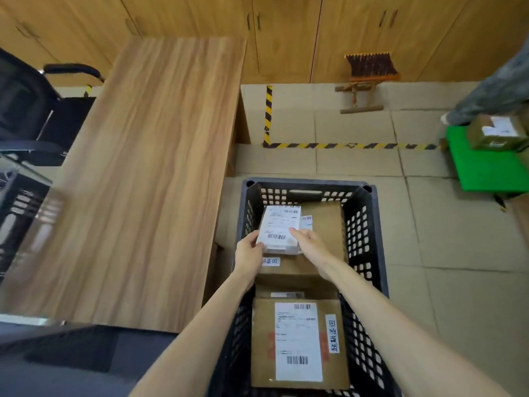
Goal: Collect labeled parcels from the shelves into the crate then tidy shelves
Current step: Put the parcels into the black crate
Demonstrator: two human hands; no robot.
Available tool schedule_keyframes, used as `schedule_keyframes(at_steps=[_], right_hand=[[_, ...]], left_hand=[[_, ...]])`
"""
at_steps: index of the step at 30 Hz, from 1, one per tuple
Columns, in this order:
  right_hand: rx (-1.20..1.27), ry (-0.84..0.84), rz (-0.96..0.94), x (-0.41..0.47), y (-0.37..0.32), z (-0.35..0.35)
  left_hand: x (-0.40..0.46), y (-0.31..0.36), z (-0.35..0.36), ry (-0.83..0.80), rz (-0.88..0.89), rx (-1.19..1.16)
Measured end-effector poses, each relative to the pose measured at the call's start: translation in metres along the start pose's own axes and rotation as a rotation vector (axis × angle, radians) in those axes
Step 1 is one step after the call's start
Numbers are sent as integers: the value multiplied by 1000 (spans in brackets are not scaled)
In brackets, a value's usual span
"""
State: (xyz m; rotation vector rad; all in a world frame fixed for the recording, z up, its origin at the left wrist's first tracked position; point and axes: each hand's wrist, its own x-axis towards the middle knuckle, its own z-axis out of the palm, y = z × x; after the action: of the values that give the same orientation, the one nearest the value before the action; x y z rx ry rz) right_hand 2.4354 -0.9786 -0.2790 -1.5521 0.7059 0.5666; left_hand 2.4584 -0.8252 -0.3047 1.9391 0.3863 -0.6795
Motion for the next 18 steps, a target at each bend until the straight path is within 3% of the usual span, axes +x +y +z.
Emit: schedule_keyframes(at_steps=[10,15,18], right_hand=[[4,99,-28,9,2,-3],[-167,173,-160,-13,-20,-30],[-366,209,-284,-38,-53,-56]], left_hand=[[10,5,3,35,-56,-7],[-8,39,-7,10,45,117],[-29,76,-18,-27,202,332]])
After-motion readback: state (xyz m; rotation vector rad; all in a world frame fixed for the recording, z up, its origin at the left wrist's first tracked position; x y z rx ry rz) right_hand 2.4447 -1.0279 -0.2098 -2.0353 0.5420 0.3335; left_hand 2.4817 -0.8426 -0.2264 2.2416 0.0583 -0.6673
